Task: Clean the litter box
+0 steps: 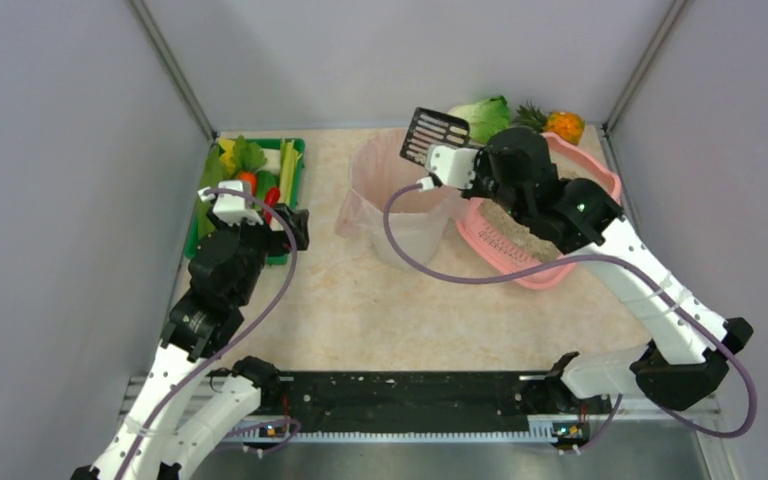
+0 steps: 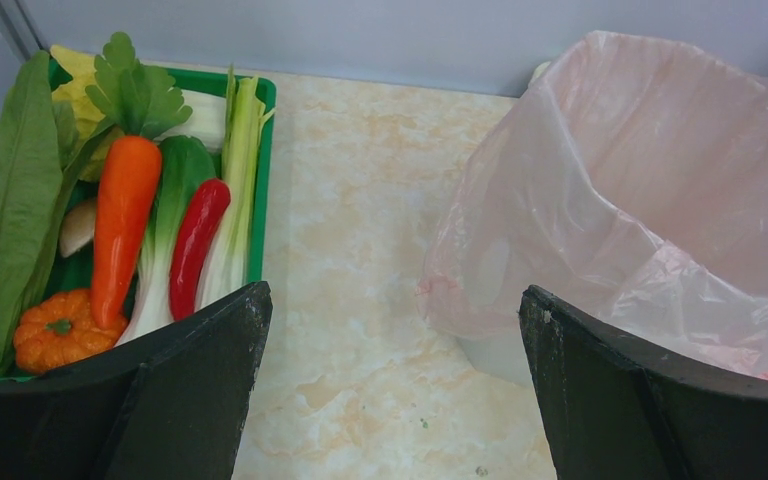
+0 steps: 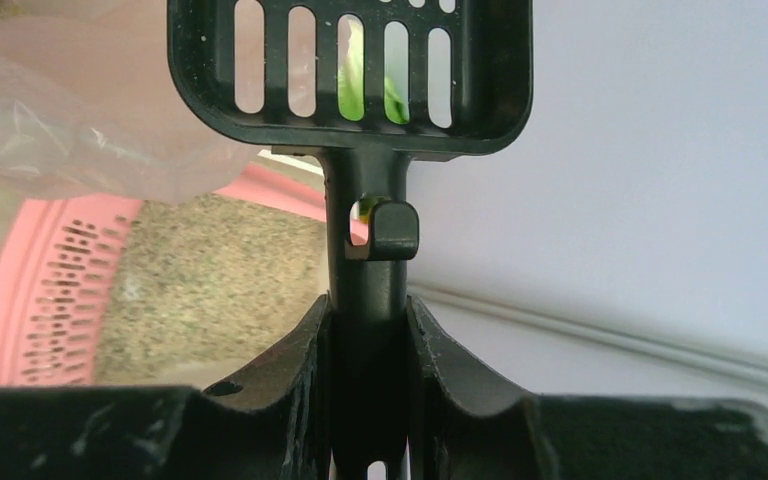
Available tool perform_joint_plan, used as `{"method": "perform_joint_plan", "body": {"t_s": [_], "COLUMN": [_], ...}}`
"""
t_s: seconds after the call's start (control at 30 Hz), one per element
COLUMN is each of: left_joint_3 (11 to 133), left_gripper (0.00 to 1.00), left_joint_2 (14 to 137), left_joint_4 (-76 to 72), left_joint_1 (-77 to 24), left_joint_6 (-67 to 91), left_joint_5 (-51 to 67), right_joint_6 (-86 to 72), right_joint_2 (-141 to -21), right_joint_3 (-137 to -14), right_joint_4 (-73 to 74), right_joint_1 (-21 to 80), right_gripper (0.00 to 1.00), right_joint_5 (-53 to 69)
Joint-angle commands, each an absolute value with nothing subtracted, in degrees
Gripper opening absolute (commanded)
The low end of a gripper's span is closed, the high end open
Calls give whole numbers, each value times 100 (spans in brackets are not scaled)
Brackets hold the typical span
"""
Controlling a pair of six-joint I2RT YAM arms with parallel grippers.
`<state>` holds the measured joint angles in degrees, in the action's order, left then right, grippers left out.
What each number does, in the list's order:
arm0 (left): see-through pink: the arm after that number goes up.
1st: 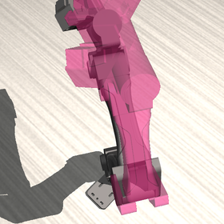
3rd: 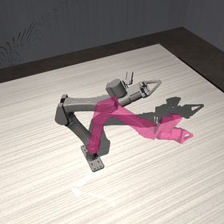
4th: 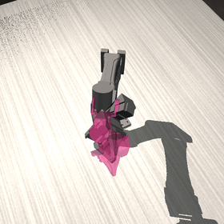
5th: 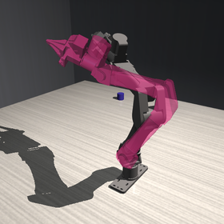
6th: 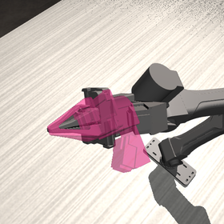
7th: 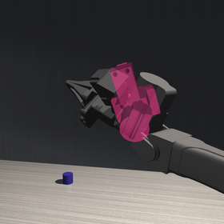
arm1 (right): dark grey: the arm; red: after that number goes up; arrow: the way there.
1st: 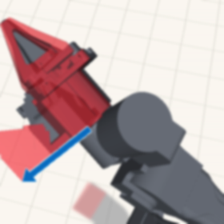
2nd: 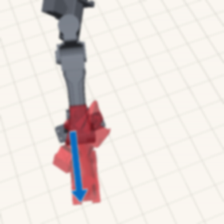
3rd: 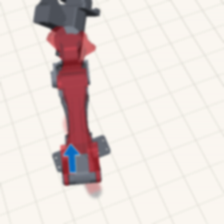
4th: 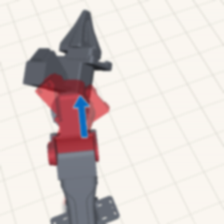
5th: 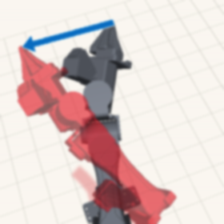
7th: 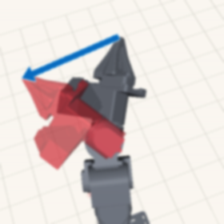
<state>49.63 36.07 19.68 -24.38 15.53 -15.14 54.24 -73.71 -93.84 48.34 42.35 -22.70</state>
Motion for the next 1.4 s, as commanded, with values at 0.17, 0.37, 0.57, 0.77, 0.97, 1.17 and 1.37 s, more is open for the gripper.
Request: {"method": "perform_joint_plan", "body": {"t_s": [0.17,0.37,0.57,0.77,0.97,1.17,1.37], "left_joint_3": [4872,4840,4810,4781,4728,4691,4618], "left_gripper": [99,99,99,99,99,99,99], "left_joint_2": [3526,3520,3499,3536,3448,3445,3277], "left_joint_4": [1734,1718,1689,1643,1613,1580,1644], "left_joint_1": [-2452,-2448,-2448,-2449,-2452,-2452,-2450], "left_joint_6": [1617,1635,1619,1589,1582,1640,1661], "left_joint_5": [-1687,-1709,-1735,-1697,-1753,-1699,-1792], "right_joint_6": [8189,9982,10571,10671,10482,10299,10216], "right_joint_2": [-7192,-7206,-7386,-7584,-7456,-7606,-7519], "right_joint_3": [-8577,-7829,-7913,-8225,-8412,-8605,-8617], "right_joint_4": [3108,1613,1420,1827,2781,3225,2958], "right_joint_1": [5312,5582,5875,5988,5898,5941,5836], "right_gripper": [0,0,0,0,0,0,0], "right_joint_5": [-4333,-5078,-5249,-5025,-4893,-4750,-4854]}}
